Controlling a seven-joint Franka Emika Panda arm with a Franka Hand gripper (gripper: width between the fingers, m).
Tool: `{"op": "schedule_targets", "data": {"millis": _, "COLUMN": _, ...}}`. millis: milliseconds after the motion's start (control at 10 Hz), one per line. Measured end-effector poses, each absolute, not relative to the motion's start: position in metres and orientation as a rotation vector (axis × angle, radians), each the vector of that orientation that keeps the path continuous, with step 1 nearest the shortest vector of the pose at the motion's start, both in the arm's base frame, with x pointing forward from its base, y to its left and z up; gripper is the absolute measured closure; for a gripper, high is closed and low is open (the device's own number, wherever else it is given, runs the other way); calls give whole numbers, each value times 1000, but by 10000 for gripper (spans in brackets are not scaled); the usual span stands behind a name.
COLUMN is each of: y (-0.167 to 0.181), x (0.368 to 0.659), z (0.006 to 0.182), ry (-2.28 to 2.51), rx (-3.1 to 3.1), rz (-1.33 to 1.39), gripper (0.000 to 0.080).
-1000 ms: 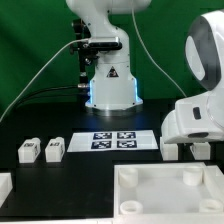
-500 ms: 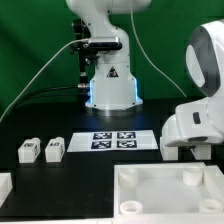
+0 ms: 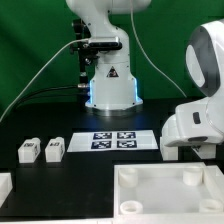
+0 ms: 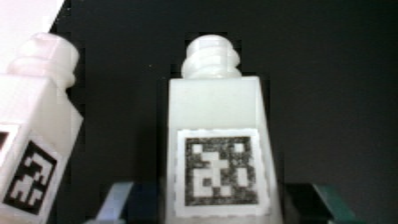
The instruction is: Assemble one leg
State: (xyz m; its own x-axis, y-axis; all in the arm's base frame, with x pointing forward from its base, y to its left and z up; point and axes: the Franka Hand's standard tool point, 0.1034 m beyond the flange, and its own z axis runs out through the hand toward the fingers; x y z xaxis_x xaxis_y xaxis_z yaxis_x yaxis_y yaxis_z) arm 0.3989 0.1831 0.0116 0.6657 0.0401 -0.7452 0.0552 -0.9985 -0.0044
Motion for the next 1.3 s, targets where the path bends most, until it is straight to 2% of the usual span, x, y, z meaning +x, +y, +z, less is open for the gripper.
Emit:
{"op": "schedule_targets", "data": {"millis": 500, "y": 180, "x": 402, "z": 16, "ry": 104, "rx": 2851, "rz": -1282, "gripper": 509}}
{"op": "schedule_targets", "data": {"millis": 600, "y": 173, "x": 417, "z": 30, "ry": 121, "rx": 2869, "rz": -1265, "gripper": 509}}
{"op": "schedule_targets", "data": {"millis": 800, "y": 158, "x": 453, "z": 73, "ry": 194, "rx": 2937, "rz": -1186, "gripper": 509}}
{"op": "schedule_targets", "data": {"millis": 1100, "y": 149, "x": 497, "z": 137, "ry": 244, "rx": 3064, "rz": -732, "gripper": 509}}
{"op": "schedule_targets", "data": {"millis": 1200, "y": 151, "x": 494, "z": 152, "ry": 216, "rx": 3096, "rz": -584, "gripper": 508}}
{"op": "schedule_targets", "data": {"millis": 1300, "y": 150, "x": 492, "z": 147, "ry": 218, "rx": 3120, "rz": -479, "gripper": 508}}
